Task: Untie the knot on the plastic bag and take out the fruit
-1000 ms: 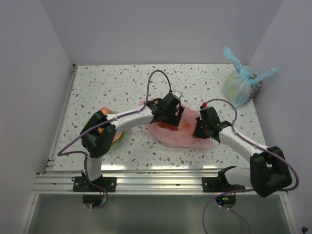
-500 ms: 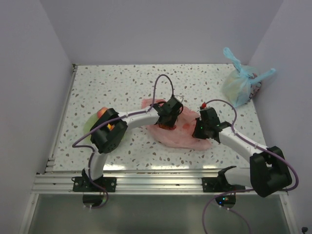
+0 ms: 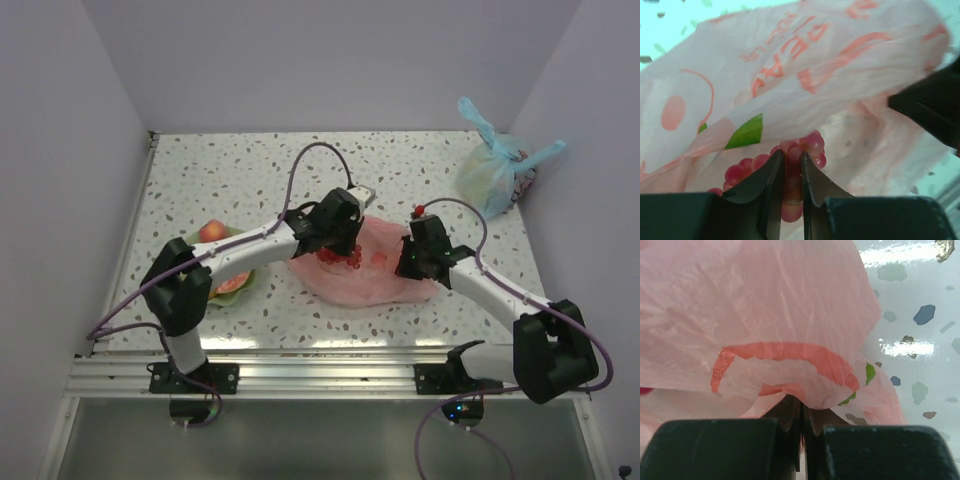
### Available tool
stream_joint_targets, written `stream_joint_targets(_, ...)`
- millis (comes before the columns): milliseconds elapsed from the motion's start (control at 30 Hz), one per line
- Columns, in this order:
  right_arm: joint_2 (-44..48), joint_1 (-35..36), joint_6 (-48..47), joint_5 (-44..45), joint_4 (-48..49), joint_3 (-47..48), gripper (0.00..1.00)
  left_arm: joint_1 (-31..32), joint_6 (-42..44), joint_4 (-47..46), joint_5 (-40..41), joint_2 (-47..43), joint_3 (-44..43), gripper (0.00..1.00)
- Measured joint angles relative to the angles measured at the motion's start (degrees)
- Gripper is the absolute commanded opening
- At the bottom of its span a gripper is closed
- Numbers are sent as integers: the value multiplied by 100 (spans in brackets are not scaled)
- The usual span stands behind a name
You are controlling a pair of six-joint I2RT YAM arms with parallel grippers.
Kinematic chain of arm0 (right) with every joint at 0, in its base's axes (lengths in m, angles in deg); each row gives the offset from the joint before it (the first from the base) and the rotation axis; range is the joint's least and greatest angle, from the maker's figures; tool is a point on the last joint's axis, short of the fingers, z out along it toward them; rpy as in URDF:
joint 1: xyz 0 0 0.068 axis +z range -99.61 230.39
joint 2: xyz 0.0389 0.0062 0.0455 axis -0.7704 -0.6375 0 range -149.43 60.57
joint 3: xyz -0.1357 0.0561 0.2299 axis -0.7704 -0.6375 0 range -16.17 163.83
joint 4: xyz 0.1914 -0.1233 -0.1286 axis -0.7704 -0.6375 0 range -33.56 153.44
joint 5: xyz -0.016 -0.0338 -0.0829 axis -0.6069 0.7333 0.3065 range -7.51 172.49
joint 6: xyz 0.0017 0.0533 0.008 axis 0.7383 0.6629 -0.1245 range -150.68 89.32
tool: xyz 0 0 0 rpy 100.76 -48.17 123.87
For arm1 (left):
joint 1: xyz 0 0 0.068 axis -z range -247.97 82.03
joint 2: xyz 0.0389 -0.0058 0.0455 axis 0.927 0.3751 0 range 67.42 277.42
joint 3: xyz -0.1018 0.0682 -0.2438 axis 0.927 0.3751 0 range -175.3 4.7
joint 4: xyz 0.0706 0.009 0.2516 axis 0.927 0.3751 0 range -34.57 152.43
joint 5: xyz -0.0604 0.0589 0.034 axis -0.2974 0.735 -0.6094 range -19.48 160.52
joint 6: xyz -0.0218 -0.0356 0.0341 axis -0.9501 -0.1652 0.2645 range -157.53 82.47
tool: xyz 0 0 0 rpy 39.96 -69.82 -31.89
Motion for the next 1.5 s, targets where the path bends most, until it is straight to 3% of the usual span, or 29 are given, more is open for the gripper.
stream_joint_targets(233,-96,0,2,195,-46,131,0,-2,170,-400,-745,-1147,13,4)
stream_joint_targets(467,-140,0,22,302,-177,131,0,-24,136,-579,-1283,-1598,-461,4)
stream_joint_targets(600,-140,0,24,444,-284,136,0,-229,44,-437,-1073,-1974,-527,3)
stream_joint_targets(733,-133,0,22,549,-337,138,0,-894,-61,57,-529,-2490,-479,2)
stream_joint_targets(967,-92,0,20,636,-433,157,0,-2144,-317,831,667,-3797,529,0)
stream_joint_targets(1167,-92,0,15,680,-466,186,0,-3132,-382,1150,1084,-4538,1709,0)
stream_joint_targets(1400,-94,0,-20,671,-468,286,0,-3482,166,1047,977,-4752,2872,7)
stream_joint_targets(1500,-94,0,-28,673,-470,306,0,-3504,485,988,863,-4747,3086,17)
